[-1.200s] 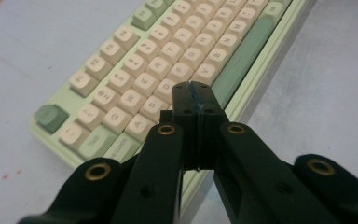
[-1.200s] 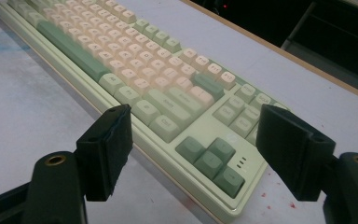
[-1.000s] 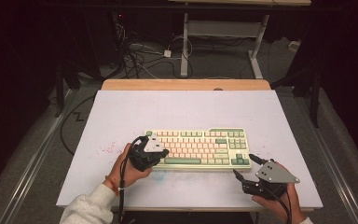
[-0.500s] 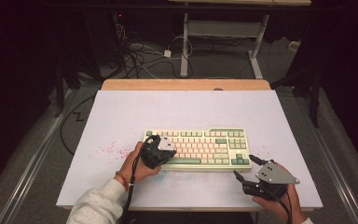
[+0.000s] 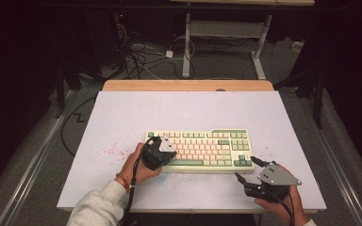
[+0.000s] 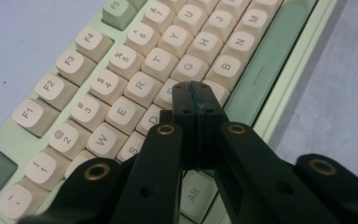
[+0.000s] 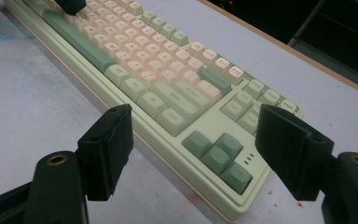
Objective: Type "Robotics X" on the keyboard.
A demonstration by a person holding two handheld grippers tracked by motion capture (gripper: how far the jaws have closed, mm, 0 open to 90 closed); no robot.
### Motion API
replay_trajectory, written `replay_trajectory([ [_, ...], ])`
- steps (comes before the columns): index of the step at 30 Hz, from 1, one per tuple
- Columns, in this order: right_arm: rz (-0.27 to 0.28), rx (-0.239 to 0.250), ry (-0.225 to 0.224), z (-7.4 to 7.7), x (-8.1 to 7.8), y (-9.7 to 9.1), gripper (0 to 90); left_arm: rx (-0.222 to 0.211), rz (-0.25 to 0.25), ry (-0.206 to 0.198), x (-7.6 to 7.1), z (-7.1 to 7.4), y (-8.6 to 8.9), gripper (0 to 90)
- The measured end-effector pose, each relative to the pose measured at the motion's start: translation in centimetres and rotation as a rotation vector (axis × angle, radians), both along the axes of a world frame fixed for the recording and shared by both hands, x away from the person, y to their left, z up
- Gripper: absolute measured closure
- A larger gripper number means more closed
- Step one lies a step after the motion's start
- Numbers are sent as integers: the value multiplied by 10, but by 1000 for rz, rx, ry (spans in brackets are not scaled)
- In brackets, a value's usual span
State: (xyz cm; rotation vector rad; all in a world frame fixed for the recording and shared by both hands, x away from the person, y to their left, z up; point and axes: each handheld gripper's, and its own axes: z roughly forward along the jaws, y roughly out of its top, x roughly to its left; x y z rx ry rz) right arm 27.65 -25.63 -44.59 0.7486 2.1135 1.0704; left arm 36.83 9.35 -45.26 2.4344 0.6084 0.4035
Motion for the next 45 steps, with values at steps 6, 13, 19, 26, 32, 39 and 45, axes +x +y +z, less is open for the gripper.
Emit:
replay_trajectory([
  [6, 8, 5, -4, 1, -1, 0, 279, 7, -13, -24, -4, 2, -3, 863],
  [13, 3, 5, -5, 1, -1, -1, 279, -23, -11, -64, -6, 10, 3, 810],
  [19, 5, 2, -5, 1, -1, 0, 279, -38, 2, -108, -9, 13, 8, 721],
  [26, 4, 0, -3, 1, 0, -1, 279, -57, 26, -149, -13, 15, 15, 601],
  [32, 5, 2, -3, 1, 0, -1, 279, -80, 53, -189, -17, 16, 18, 440],
  [39, 0, 9, -4, 3, 0, -2, 279, -92, 56, -229, -22, 15, 21, 268],
  [45, 1, 9, -2, 3, 0, -2, 279, -100, 42, -248, -27, 13, 23, 217],
])
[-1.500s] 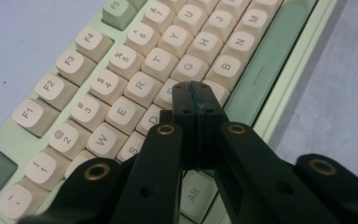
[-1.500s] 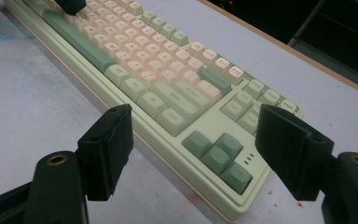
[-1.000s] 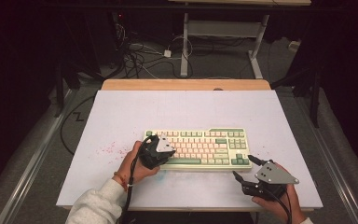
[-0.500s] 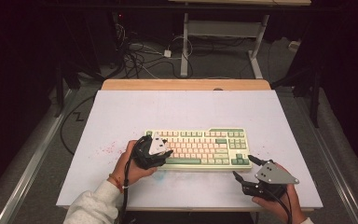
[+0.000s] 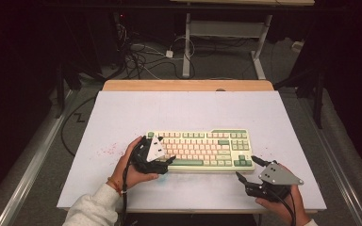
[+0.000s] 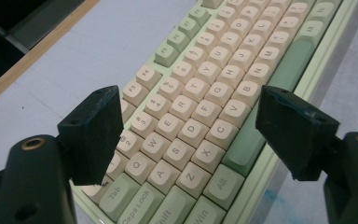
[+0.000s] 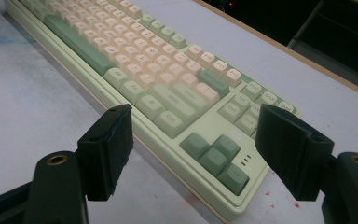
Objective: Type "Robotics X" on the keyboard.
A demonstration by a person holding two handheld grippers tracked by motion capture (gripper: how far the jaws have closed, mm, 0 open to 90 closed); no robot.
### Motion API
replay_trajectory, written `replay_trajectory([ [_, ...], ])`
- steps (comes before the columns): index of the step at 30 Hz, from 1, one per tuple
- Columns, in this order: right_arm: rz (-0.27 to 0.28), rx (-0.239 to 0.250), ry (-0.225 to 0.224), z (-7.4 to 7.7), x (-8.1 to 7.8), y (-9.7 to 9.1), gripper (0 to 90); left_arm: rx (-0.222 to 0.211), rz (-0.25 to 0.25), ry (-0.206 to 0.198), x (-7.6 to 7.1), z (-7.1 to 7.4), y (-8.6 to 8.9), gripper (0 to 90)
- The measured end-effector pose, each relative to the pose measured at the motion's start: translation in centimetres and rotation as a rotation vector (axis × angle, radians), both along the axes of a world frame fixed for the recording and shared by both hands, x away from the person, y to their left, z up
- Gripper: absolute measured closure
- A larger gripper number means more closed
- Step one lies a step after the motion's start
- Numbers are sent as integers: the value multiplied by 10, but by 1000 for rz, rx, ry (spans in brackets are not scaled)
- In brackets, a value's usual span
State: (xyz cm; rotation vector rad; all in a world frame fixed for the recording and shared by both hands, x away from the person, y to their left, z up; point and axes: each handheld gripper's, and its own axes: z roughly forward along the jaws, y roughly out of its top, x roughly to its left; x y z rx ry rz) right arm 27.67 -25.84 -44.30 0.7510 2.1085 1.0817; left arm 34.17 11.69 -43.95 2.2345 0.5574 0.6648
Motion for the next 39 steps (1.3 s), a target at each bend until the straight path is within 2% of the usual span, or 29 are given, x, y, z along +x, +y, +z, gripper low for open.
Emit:
replay_trajectory([
  [8, 6, -4, -1, 0, -1, 1, 280, 15, -15, -11, -7, -4, 8, 194],
  [16, 10, -8, 1, -1, -1, 2, 279, 23, 10, 0, -10, -8, 18, 196],
  [20, 11, -10, 2, -1, 0, 3, 279, 15, 22, 6, -13, -8, 22, 211],
  [23, 11, -10, 3, -1, -1, 3, 279, -13, 25, 23, -16, -8, 27, 238],
  [24, 11, -10, 3, -1, -1, 3, 279, -16, 28, 18, -16, -8, 29, 248],
  [26, 12, -11, 4, -1, 0, 3, 279, -32, 31, 44, -17, -9, 33, 279],
  [29, 13, -13, 5, -1, -1, 3, 279, -43, 38, 60, -19, -11, 38, 360],
  [33, 14, -14, 5, -1, -1, 4, 279, -72, 14, 104, -17, -10, 44, 605],
  [35, 16, -15, 6, -2, 0, 4, 279, -75, 30, 119, -14, -9, 45, 722],
  [37, 17, -16, 7, -2, 0, 5, 279, -82, 33, 141, -11, -8, 45, 809],
  [39, 16, -17, 11, -2, 0, 5, 279, -67, 34, 154, -6, -7, 43, 859],
])
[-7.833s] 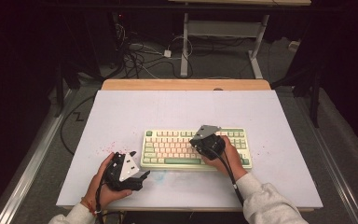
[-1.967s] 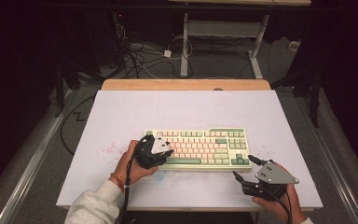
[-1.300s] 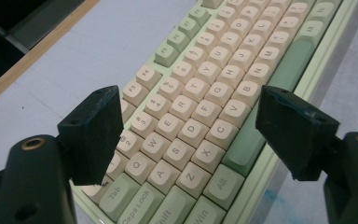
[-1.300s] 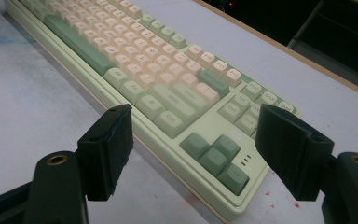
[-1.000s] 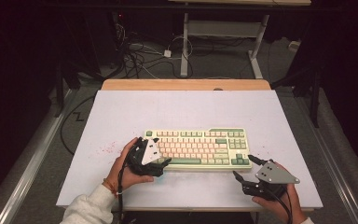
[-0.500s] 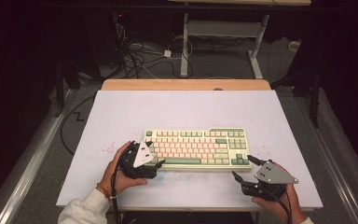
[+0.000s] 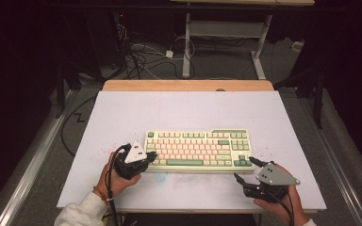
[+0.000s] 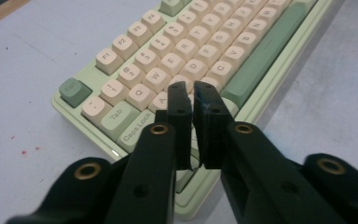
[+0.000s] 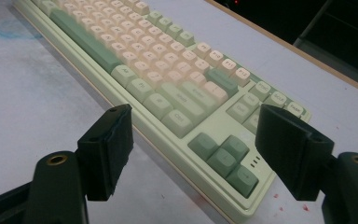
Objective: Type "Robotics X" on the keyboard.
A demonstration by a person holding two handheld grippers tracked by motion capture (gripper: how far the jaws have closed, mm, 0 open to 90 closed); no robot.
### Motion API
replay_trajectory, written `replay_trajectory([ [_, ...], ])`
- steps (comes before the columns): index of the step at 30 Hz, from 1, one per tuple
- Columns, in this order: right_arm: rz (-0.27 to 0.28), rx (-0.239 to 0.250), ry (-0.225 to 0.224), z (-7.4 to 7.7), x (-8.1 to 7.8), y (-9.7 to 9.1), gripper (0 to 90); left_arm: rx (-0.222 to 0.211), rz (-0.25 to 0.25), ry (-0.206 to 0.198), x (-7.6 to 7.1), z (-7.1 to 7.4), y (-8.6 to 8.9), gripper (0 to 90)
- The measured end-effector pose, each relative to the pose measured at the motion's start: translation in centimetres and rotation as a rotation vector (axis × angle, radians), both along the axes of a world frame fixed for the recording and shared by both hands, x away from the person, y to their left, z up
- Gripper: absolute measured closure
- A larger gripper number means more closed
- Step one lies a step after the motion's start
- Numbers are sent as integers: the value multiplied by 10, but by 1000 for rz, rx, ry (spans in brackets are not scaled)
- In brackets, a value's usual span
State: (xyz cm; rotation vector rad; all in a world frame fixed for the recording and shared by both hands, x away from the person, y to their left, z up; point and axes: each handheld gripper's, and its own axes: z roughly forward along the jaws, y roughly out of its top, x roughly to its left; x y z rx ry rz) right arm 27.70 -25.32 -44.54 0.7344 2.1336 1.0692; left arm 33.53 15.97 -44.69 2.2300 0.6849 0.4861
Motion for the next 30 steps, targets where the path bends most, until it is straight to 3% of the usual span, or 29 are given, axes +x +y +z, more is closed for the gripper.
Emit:
replay_trajectory([
  [6, -2, -3, 4, -1, 1, 1, 279, 17, -12, 41, 17, 2, -14, 873],
  [13, -3, -9, 12, -2, 2, 1, 280, 56, -30, 58, 31, -1, -34, 873],
  [26, 2, -15, 17, -3, 2, 2, 281, 95, -9, 59, 42, -6, -38, 858],
  [30, 10, -24, 24, -5, 2, 3, 281, 119, -31, 78, 43, -9, -41, 871],
])
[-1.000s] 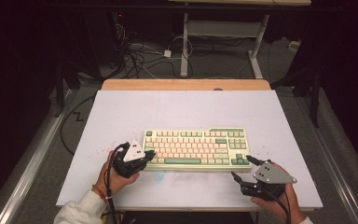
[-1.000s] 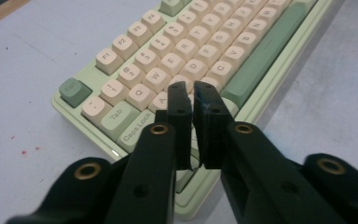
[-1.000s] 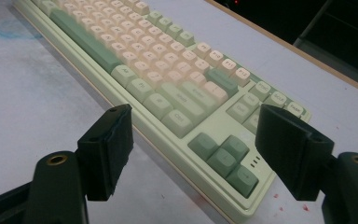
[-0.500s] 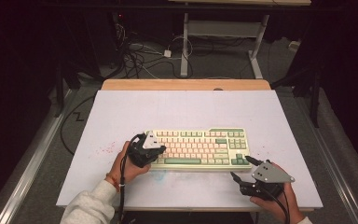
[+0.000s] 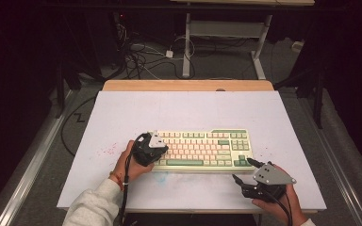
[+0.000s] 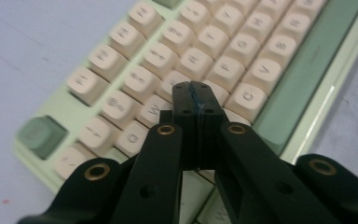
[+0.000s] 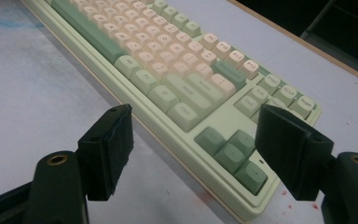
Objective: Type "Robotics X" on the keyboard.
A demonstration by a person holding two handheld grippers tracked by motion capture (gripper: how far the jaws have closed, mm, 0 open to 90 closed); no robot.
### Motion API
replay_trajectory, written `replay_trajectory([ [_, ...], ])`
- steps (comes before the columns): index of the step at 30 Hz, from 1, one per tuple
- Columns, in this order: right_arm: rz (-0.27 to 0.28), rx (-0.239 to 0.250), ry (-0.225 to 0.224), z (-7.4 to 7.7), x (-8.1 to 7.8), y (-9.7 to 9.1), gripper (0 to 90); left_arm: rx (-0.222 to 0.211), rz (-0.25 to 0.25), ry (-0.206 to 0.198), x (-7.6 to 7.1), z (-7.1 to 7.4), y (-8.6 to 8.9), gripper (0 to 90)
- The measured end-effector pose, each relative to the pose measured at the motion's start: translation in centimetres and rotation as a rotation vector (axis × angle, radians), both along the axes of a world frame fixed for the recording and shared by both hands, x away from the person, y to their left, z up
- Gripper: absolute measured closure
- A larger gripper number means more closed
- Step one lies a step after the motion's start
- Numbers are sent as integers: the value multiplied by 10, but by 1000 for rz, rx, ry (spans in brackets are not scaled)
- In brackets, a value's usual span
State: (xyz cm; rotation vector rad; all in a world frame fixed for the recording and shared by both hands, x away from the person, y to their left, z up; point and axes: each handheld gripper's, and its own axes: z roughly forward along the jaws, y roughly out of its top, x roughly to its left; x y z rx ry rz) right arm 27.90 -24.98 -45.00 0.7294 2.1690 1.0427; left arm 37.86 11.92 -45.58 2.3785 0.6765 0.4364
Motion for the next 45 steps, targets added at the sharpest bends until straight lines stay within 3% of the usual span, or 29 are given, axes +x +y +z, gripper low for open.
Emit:
replay_trajectory([
  [2, 0, -5, 0, 0, 0, 0, 280, 11, 0, -16, -2, 1, -1, 870],
  [6, -4, -4, -4, 1, 0, -1, 280, -20, -6, -51, -8, 10, 1, 864],
  [15, -5, -10, -8, 2, -1, -3, 280, -61, -37, -74, -18, 20, 0, 864],
  [23, -9, -11, -12, 2, -1, -3, 280, -57, -82, -93, -28, 24, -10, 865],
  [36, -10, -13, -9, 2, -1, -3, 280, -63, -135, -94, -35, 24, -26, 866],
  [45, -8, -17, -6, 1, 0, -2, 280, -35, -176, -77, -37, 18, -38, 866],
])
